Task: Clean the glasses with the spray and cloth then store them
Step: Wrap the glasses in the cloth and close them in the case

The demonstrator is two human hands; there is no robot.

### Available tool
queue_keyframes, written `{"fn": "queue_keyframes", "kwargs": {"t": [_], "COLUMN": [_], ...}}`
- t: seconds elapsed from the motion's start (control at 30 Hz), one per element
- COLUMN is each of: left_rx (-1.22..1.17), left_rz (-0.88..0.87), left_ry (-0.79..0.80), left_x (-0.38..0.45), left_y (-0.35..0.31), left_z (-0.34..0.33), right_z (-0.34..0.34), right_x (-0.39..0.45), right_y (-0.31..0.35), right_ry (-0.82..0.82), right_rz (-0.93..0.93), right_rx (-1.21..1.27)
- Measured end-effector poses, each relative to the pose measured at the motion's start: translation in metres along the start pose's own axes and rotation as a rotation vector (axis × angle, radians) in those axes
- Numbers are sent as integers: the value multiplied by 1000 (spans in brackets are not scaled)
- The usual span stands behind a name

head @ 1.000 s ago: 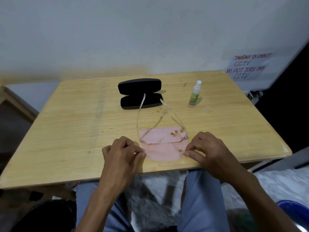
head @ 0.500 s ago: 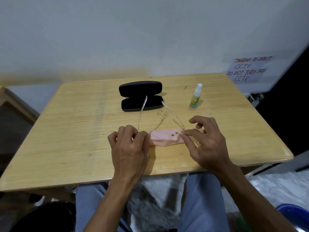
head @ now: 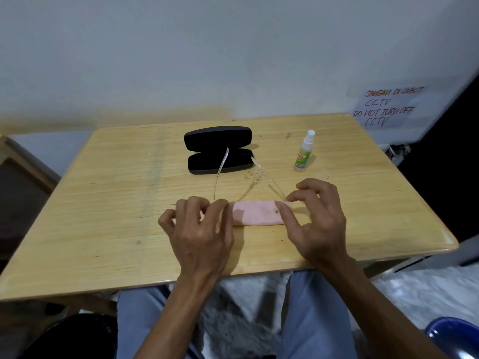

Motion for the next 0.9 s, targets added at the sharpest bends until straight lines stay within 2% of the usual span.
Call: {"fn": "queue_keyframes", "kwargs": {"t": [0.07,0.2,0.3,0.47,0.57,0.77,0.83,0.9], "left_rx": [-94,-251,-341,-355,-325,-290,-281,-217], "left_rz": [117,337,354,385,385,355,321,244], "left_ry": [24,310,456,497,505,481,476,505], "left_x": [-2,-4,2,10,8,9,11,12], "left_y": [15,41,42,40,39,35,33,30], "left_z": [7,-4,-12,-15,-15,-14,-14,-18], "right_z": [3,-1,-7,-16,-16,-30,-31,-29], "right_x": [-3,-7,-6,-4,0,-3,-1,0], "right_y": [-10,-28,-36,-39,-32,-4,-3,-8], "right_ry": [55,208,298,359,368,508,500,480], "right_rz": [-116,-258,-317,-381,-288,128,143,51], "right_rx": [55,152,235,294,253,-152,-177,-111]}}
Point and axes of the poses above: each hand's wrist, its own x-axis towards the middle knuckle, its own z-axis out of the back of the hand, y = z × x, the point moved 7 cm from there along x, towards the middle knuckle, and after that the axes turned 1 degree about -z, right-handed, at the moved point
